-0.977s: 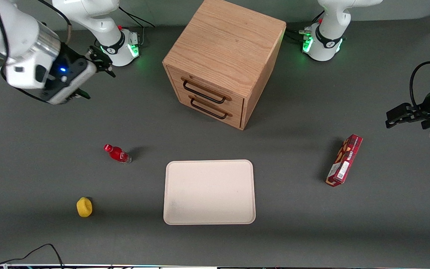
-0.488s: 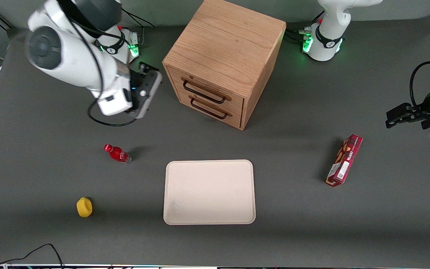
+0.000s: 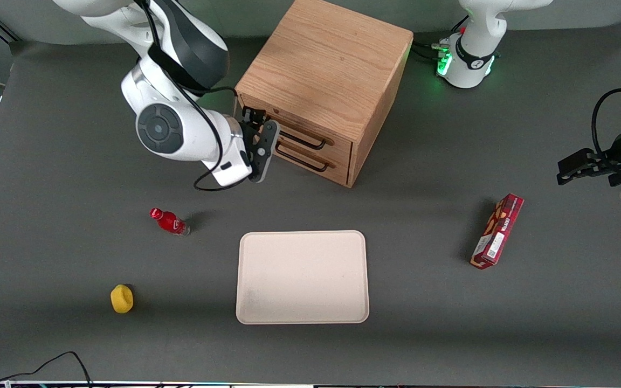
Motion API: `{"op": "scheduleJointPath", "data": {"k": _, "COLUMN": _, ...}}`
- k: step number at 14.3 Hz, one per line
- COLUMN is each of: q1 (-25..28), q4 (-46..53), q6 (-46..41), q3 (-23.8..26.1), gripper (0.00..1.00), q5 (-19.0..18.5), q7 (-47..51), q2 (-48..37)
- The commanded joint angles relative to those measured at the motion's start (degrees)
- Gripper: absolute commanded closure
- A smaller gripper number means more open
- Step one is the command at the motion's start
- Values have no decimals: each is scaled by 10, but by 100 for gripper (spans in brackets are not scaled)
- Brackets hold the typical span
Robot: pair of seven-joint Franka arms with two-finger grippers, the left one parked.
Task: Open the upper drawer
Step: 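Move the right gripper to the upper drawer's black handle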
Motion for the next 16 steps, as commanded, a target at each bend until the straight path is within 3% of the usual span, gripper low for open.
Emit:
{"op": "scheduleJointPath", "data": {"k": 1, "q1": 5, "q4": 15, "q6": 25, "q3": 13, "gripper": 0, "q5": 15, "q7": -8, "q2": 38}}
{"op": "scheduleJointPath", "data": {"k": 16, "q1": 21, "q4": -18, "q6": 114, "q3": 37, "gripper": 0, "q5": 17, "q7": 29, "q2": 80}}
